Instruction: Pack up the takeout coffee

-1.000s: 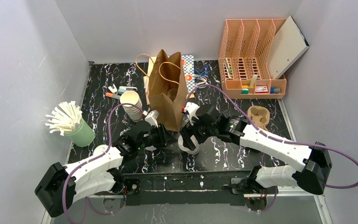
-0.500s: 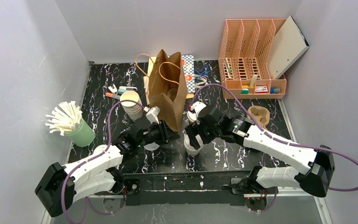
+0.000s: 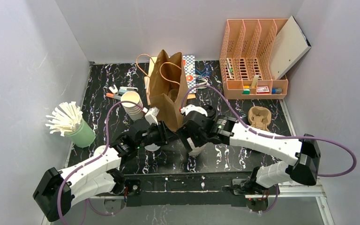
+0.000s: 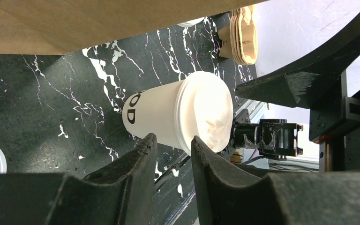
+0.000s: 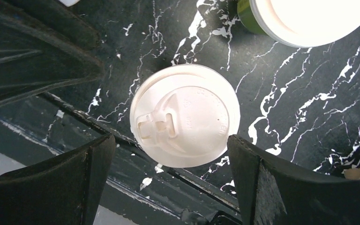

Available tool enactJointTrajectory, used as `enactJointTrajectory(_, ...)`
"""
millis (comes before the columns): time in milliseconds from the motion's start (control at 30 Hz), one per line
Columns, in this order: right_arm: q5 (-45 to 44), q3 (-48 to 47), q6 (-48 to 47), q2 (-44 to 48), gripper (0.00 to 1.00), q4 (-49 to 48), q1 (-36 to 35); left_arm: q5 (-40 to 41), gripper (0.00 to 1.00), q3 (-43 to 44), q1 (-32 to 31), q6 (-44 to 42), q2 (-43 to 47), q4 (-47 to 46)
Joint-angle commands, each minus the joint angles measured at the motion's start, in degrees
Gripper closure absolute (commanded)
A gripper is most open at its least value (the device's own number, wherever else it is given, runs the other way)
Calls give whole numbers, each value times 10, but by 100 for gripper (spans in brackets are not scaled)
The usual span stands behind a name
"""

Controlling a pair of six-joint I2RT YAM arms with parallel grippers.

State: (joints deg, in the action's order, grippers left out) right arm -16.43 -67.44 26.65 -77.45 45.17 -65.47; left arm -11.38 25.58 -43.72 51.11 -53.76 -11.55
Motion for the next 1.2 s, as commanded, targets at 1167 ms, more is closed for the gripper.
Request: enactJointTrajectory(1167, -65, -65, 68, -66, 2, 55, -21, -7, 67, -15, -1, -7, 11, -4)
